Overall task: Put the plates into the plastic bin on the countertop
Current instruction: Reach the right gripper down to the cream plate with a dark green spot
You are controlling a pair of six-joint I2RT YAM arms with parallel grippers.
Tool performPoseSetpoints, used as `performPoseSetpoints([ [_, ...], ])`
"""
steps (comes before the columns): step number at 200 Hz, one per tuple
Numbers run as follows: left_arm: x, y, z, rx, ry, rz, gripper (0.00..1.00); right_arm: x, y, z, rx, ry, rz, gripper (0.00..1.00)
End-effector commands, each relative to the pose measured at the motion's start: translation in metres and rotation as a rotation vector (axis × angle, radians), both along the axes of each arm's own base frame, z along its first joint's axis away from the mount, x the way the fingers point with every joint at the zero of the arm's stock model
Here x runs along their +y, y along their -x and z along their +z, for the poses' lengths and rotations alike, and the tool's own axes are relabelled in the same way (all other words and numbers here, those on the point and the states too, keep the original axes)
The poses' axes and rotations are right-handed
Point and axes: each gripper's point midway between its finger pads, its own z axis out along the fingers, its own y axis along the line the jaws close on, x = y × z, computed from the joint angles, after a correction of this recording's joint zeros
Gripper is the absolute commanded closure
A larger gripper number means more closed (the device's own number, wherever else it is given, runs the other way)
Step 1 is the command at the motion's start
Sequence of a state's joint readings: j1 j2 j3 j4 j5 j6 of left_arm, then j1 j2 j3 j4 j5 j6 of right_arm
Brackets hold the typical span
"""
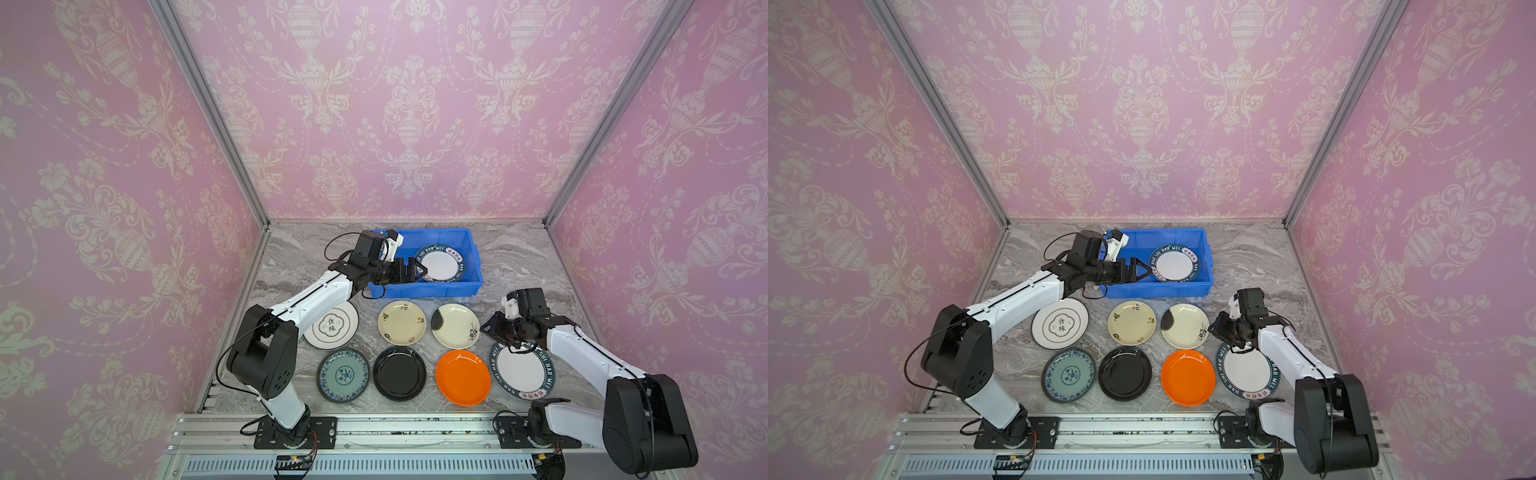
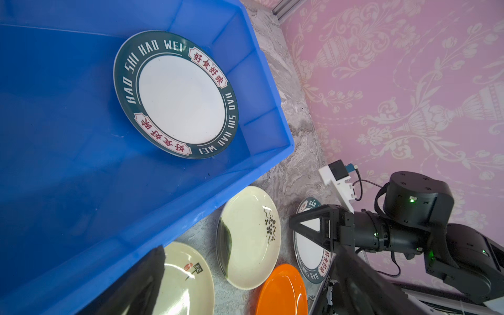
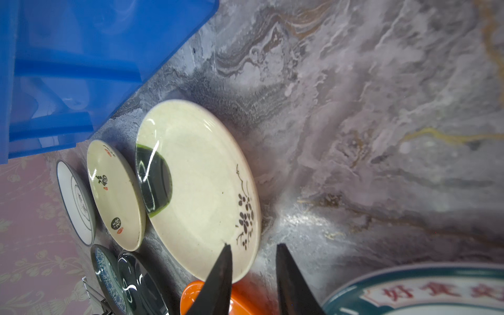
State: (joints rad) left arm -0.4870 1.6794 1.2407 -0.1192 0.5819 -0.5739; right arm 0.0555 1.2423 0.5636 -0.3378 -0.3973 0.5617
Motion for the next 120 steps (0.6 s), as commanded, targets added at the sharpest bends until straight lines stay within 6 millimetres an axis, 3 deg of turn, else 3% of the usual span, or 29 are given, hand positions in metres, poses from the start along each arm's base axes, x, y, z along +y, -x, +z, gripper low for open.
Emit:
performPoseSetpoints([
  [1, -0.008, -0.005, 0.0, 0.007, 0.046, -0.001, 0.01, 0.007, -0.01, -0.001, -0.016, -0.02, 0.005, 0.7],
  [120, -0.012, -0.012, -0.005, 0.01, 0.052, -0.006, 0.01, 0.015, -0.014, -0.025, 0.026, -0.067, -0.01, 0.74],
])
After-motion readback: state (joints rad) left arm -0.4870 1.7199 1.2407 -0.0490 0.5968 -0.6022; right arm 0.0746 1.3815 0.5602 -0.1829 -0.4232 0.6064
